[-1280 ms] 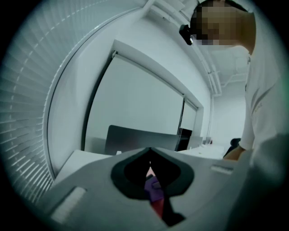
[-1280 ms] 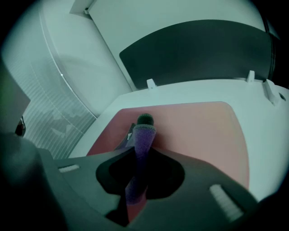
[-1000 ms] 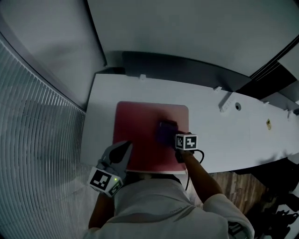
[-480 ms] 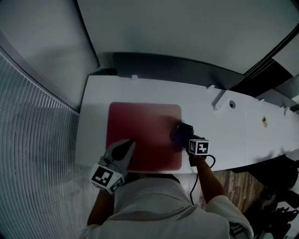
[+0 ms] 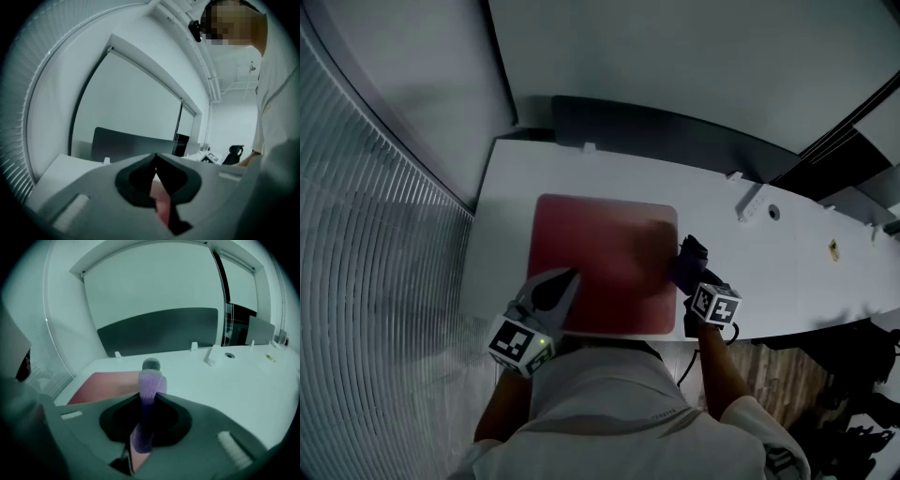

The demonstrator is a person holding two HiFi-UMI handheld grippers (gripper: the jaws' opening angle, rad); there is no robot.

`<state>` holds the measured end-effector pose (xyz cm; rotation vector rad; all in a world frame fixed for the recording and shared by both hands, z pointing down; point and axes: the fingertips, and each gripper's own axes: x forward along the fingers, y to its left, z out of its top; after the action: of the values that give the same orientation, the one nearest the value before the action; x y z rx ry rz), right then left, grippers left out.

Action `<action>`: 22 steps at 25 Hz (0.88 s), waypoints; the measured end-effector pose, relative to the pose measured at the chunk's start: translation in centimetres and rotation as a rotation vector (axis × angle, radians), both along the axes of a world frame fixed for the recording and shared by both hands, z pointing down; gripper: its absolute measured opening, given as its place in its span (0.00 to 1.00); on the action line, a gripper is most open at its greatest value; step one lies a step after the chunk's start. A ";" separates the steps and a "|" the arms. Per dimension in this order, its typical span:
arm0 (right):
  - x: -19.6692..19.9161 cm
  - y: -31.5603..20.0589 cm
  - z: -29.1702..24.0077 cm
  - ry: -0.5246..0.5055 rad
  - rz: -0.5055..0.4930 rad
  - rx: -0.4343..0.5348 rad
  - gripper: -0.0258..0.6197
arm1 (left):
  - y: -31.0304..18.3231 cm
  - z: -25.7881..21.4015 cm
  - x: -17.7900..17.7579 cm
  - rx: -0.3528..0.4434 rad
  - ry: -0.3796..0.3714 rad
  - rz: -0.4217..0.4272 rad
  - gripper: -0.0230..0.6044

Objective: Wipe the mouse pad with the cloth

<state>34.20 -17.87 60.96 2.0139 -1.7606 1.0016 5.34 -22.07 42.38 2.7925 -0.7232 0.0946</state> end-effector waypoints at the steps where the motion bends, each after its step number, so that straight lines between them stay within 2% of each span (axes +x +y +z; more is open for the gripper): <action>1: -1.6 -0.5 -0.9 -0.019 -0.018 0.025 0.11 | 0.0 -0.1 -0.7 0.002 0.001 -0.006 0.04; 5: -9.9 -2.8 -3.3 -0.129 -0.145 0.102 0.11 | -0.1 0.0 -4.4 0.024 0.004 -0.040 0.04; 10: -22.3 -5.7 -2.4 -0.266 -0.345 0.136 0.11 | -0.3 1.9 -10.6 0.027 0.000 -0.134 0.04; 16: -35.3 -7.6 0.2 -0.393 -0.538 0.062 0.11 | 1.2 2.6 -17.2 0.024 -0.019 -0.228 0.04; 19: -39.8 -8.2 1.6 -0.435 -0.574 0.005 0.11 | 2.0 2.1 -20.0 0.013 -0.027 -0.267 0.04; 22: -42.1 -8.4 4.2 -0.426 -0.571 -0.070 0.11 | 3.0 1.8 -22.2 0.001 -0.016 -0.296 0.04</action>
<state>-7.93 -26.29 65.17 1.1812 -2.2826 1.3147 -16.82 -19.08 44.19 2.6530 -1.1299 0.0615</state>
